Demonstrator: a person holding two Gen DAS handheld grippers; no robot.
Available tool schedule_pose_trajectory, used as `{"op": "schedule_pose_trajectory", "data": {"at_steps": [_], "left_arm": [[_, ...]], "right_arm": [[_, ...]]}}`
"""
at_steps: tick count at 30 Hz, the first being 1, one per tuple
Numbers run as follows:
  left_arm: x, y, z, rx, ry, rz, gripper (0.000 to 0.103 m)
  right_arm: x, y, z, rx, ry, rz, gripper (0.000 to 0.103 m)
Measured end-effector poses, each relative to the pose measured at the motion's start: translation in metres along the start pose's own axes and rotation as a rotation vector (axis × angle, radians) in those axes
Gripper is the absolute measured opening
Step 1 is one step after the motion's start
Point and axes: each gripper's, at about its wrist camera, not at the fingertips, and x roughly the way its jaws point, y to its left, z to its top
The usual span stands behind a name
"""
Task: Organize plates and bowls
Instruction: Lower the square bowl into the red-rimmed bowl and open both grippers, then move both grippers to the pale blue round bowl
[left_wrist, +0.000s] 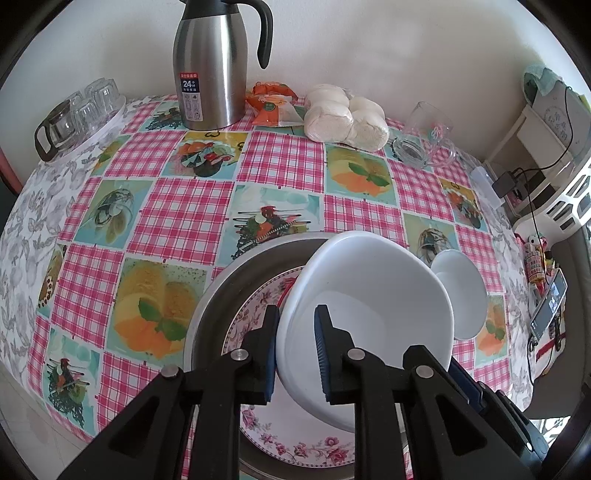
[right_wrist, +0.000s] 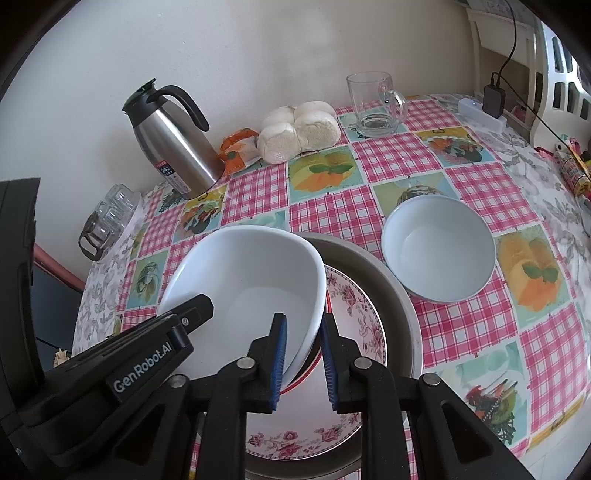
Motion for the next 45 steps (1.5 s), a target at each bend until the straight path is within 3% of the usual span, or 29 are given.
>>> {"op": "schedule_pose_trajectory", "data": {"at_steps": [7, 15, 17, 20, 21, 22, 27, 31, 42, 45], "left_arm": [[-0.013, -0.003, 0.001, 0.008, -0.039, -0.013, 0.031], [-0.026, -0.002, 0.002, 0.000, -0.072, -0.018, 0.033], [-0.031, -0.001, 0.002, -0.004, -0.086, -0.017, 0.039], [-0.035, 0.001, 0.003, -0.007, -0.102, -0.005, 0.053], [-0.036, 0.002, 0.003, -0.008, -0.105, 0.001, 0.055], [-0.037, 0.003, 0.004, -0.013, -0.107, 0.004, 0.058], [-0.038, 0.010, 0.005, -0.046, -0.110, 0.036, 0.060], [-0.038, 0.018, 0.006, -0.073, -0.123, 0.083, 0.081], [-0.031, 0.031, 0.007, -0.083, -0.140, 0.181, 0.086], [-0.029, 0.033, 0.007, -0.089, -0.134, 0.190, 0.092]], "right_arm": [[-0.003, 0.001, 0.000, 0.000, 0.000, -0.004, 0.025], [-0.013, 0.001, 0.002, -0.002, -0.030, -0.012, 0.025], [-0.014, 0.001, 0.002, 0.000, -0.036, -0.009, 0.025], [-0.016, 0.000, 0.003, 0.011, -0.046, -0.019, 0.041], [-0.017, -0.001, 0.003, 0.018, -0.052, -0.030, 0.056], [-0.018, -0.002, 0.003, 0.023, -0.057, -0.032, 0.064], [-0.020, -0.006, 0.006, 0.036, -0.074, -0.030, 0.071], [-0.018, -0.005, 0.005, 0.030, -0.077, -0.028, 0.078], [-0.021, -0.006, 0.006, 0.017, -0.117, -0.044, 0.092], [-0.023, -0.007, 0.006, 0.020, -0.129, -0.046, 0.096]]}}
